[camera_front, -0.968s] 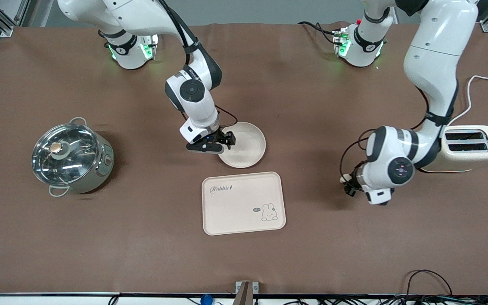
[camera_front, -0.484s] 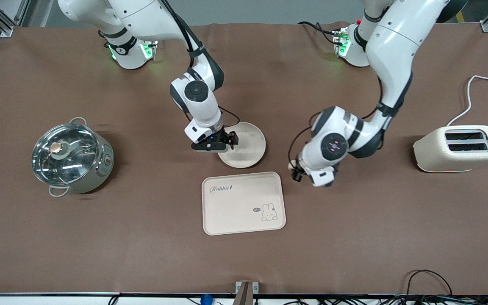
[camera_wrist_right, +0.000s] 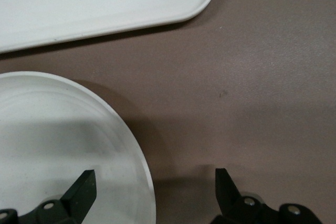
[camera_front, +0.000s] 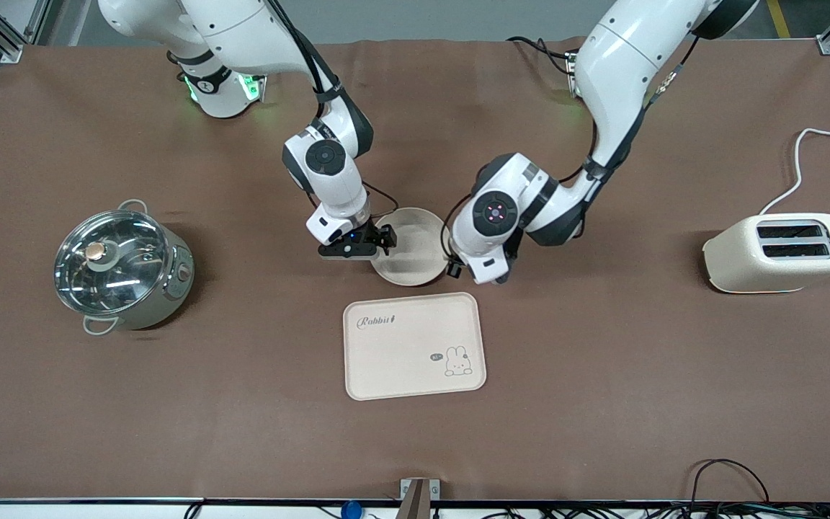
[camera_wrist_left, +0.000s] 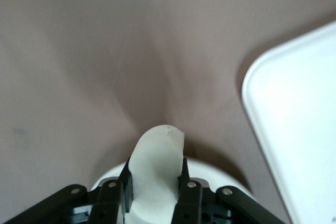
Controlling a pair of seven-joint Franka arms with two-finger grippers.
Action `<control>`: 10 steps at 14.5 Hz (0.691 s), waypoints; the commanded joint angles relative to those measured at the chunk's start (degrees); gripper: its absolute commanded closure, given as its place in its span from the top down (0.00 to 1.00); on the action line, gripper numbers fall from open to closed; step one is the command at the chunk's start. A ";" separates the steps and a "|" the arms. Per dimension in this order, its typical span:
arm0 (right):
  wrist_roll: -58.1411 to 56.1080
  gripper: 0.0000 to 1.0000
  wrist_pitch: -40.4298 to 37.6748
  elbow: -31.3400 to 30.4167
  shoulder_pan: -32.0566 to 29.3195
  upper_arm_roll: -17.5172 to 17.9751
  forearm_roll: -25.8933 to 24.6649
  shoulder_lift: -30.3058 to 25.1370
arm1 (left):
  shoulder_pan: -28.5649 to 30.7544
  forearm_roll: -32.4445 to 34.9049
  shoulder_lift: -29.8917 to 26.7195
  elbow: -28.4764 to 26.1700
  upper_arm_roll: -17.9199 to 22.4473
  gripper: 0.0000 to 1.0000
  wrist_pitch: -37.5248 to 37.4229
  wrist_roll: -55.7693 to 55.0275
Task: Place bun in plate and plate on tray
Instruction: 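Carry the held bun with the left gripper over the white plate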
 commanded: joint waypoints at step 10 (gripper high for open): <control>-0.81 1.00 1.02 -1.41 -0.32 0.19 -0.33 -1.00 | -5.01 -3.44 4.18 1.93 0.45 1.00 7.31 -2.17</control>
